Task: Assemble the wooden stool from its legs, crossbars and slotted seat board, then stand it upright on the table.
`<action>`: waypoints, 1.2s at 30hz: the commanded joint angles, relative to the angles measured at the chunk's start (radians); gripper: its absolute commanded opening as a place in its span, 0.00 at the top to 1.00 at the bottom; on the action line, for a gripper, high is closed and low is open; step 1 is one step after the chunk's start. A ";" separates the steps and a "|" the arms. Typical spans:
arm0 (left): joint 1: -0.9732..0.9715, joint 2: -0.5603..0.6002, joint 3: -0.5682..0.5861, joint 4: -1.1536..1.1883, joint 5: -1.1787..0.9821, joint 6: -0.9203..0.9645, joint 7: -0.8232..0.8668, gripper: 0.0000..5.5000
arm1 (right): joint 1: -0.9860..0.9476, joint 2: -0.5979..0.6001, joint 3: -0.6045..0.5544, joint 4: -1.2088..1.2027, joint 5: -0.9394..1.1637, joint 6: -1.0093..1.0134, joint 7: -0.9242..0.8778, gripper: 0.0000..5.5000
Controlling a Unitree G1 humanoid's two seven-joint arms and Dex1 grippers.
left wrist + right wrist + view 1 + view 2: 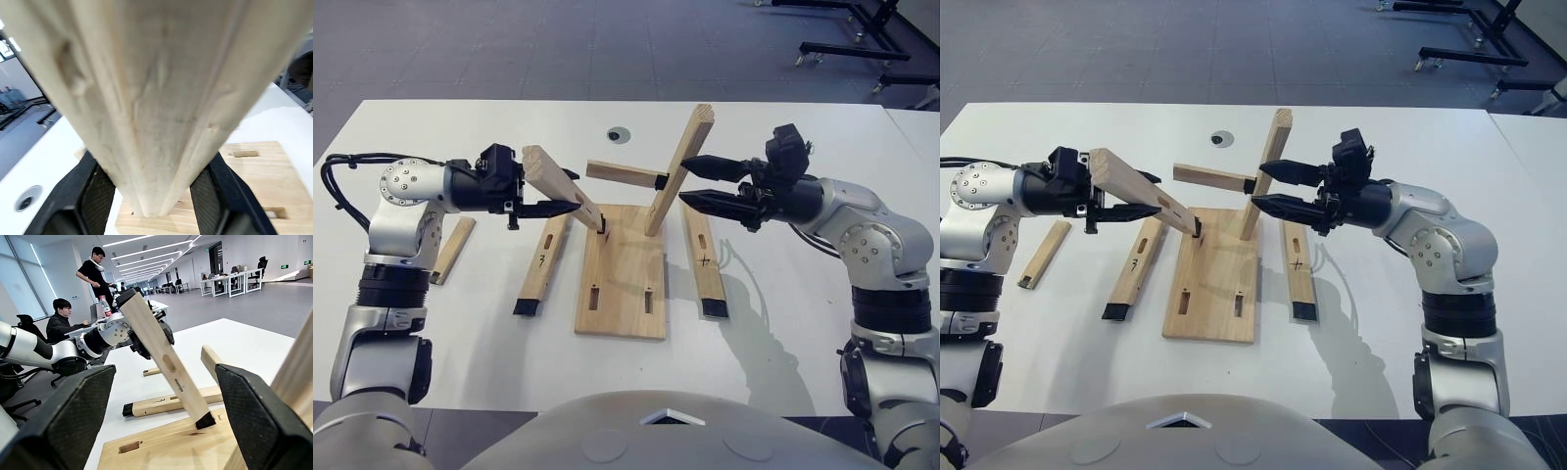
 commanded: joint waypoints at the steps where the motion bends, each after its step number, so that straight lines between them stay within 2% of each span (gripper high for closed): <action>1: 0.033 0.039 -0.036 -0.036 -0.001 0.059 -0.050 0.63 | -0.067 -0.021 -0.041 0.056 -0.005 -0.018 0.010 0.32; 11: 0.042 0.038 -0.036 -0.047 -0.019 0.091 -0.050 0.63 | -0.193 -0.011 -0.099 0.079 0.035 -0.027 0.011 0.32; 21: 0.025 0.008 -0.016 -0.016 -0.032 0.086 -0.021 0.63 | -0.144 -0.018 0.084 0.134 -0.138 -0.097 0.083 0.32; 36: 0.070 -0.059 0.060 0.041 -0.059 0.043 0.038 0.63 | -0.120 -0.036 0.102 0.129 -0.138 -0.108 0.093 0.32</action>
